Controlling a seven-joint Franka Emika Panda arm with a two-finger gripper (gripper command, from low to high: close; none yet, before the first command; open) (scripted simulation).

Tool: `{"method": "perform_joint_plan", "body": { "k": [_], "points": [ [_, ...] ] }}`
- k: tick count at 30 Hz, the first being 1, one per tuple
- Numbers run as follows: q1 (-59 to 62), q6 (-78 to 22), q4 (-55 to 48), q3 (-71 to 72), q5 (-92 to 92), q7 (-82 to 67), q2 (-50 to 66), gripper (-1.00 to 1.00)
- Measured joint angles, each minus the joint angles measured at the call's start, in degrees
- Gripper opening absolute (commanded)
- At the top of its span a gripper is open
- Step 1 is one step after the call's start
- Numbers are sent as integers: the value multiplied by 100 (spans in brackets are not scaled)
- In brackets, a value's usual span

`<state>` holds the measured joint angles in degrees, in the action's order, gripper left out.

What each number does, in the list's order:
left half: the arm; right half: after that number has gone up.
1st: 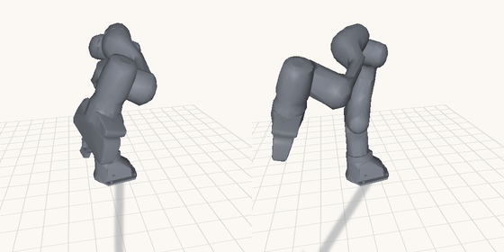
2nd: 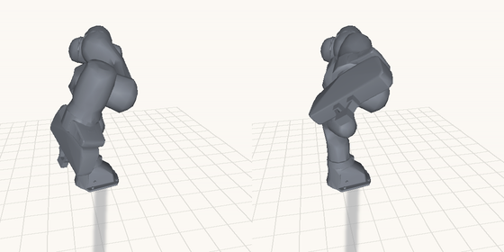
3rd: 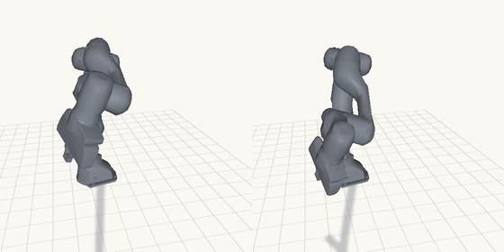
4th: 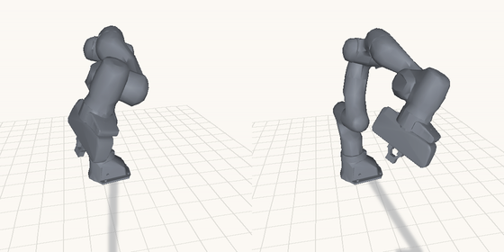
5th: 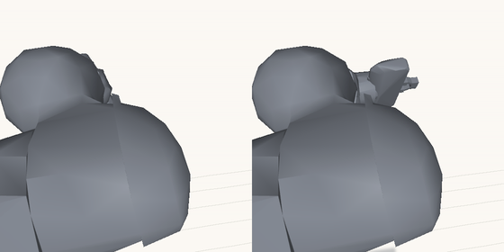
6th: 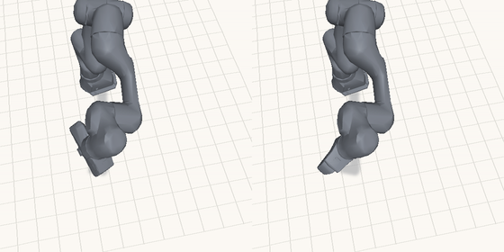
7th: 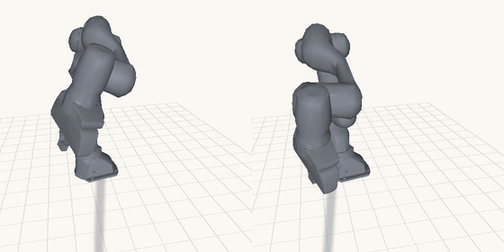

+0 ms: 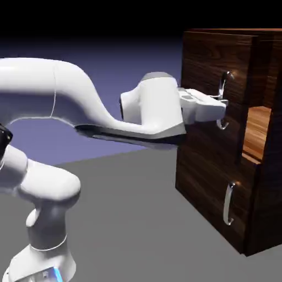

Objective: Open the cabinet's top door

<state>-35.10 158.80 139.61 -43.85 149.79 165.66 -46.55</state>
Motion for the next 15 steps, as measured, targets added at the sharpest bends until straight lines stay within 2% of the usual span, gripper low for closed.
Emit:
{"method": "perform_joint_plan", "body": {
  "k": [11,15],
  "points": [
    [2283,-243,1068,2178,-1384,25,-347,-100],
    [2909,-412,1526,2925,-2313,-388,-786,-100]
  ]
}}
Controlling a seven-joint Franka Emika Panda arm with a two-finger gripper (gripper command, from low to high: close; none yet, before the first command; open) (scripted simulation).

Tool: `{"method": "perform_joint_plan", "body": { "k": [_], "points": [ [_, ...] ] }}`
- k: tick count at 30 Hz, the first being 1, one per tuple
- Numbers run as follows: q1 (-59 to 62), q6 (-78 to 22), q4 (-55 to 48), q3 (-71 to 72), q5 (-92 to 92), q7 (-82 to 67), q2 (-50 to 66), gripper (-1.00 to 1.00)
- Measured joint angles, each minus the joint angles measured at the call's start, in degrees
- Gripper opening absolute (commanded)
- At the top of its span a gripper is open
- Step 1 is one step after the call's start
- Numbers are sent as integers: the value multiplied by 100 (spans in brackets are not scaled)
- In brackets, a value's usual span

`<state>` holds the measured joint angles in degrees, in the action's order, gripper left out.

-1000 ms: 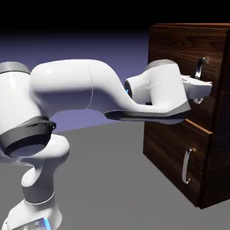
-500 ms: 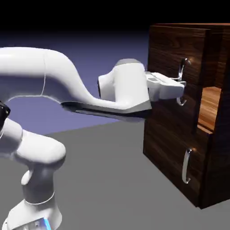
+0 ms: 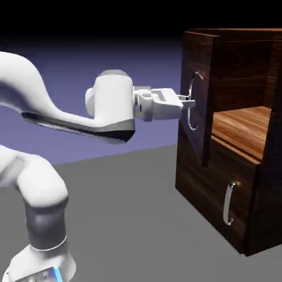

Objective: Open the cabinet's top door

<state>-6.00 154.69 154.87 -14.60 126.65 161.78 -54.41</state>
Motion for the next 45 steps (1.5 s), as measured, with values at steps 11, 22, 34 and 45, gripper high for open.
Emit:
{"method": "perform_joint_plan", "body": {
  "k": [11,22,34,45],
  "points": [
    [563,-857,954,1576,-2739,-1448,-1319,-100],
    [15,-2810,1193,3483,-5475,-2434,-2122,-100],
    [194,-5435,-61,5975,-7816,-2548,-1548,-100],
    [1963,-7630,-2310,7943,-9090,-2595,-905,-100]
  ]
}}
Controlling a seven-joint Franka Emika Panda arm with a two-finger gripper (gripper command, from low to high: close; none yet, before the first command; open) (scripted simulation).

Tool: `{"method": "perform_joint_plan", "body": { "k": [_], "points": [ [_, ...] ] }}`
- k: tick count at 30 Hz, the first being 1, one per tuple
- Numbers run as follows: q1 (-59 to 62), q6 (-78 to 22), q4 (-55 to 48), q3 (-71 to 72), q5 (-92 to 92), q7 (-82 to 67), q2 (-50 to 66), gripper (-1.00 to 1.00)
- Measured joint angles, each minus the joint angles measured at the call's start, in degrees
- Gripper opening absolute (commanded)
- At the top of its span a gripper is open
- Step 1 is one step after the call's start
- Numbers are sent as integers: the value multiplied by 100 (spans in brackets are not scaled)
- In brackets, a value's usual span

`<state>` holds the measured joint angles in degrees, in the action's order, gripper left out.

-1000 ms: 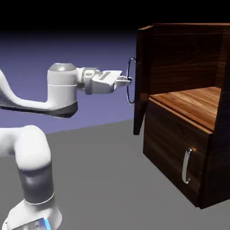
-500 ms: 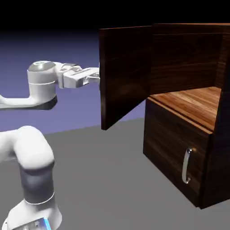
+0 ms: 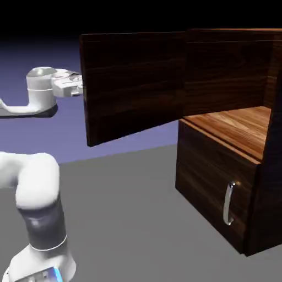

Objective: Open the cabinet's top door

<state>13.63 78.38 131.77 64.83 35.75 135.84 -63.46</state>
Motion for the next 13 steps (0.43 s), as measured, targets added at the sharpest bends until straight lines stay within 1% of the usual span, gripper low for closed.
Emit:
{"method": "perform_joint_plan", "body": {
  "k": [13],
  "points": [
    [2414,-1940,-2695,1419,-661,-467,-133,-100]
  ]
}}
